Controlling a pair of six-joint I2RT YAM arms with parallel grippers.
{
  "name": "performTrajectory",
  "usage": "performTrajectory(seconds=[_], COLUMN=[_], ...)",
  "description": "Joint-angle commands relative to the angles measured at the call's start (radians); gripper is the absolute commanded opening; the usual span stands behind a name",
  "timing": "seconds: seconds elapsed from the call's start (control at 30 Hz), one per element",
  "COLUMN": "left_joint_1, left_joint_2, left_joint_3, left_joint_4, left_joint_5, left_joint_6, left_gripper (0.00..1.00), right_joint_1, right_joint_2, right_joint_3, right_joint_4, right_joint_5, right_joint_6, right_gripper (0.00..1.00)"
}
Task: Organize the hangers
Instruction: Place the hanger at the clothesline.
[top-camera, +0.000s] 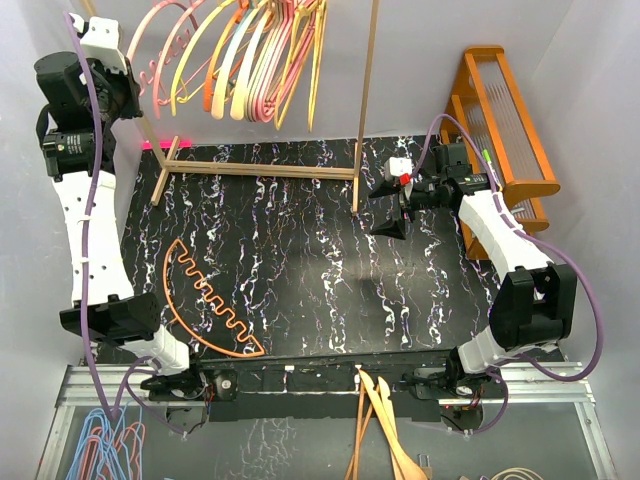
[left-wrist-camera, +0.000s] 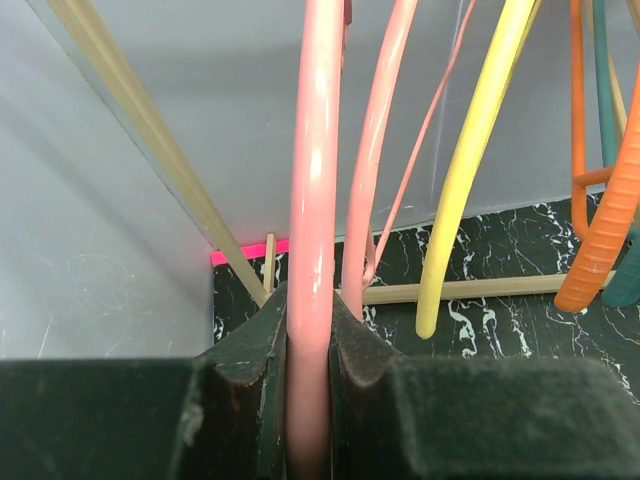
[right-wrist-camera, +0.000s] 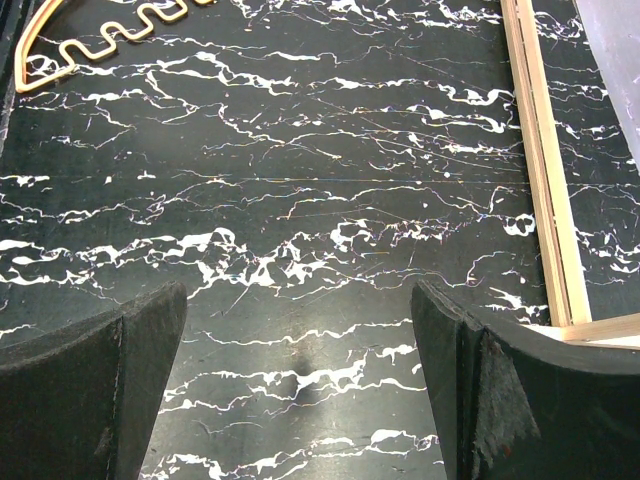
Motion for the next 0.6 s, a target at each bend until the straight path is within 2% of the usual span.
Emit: performTrajectory(seconds=[0.0, 0.23, 0.57], left_joint_1=[0.0, 0.0, -0.001], left_joint_2=[-0.069, -0.125, -0.18], left_joint_3=[0.002, -0.056, -0.083], left_joint_4=[0.139, 0.21, 0.192], left_joint_5=[0.008, -0.002, -0.013], left_joint_6=[0.015, 0.018, 0.028], left_gripper=[0.0, 0.0, 0.0], right_joint_1=[0.002, 0.008, 0.019], right_joint_2=[0.003, 0.02, 0.027], right_joint_3=[0.037, 0.046, 0.036], right_joint_4=[0.023, 0.023, 0.024], right_joint_5=[-0.018, -0.021, -0.017], right_joint_6=[0.012, 0.012, 0.013], right_gripper=[0.98, 0.98, 0.98])
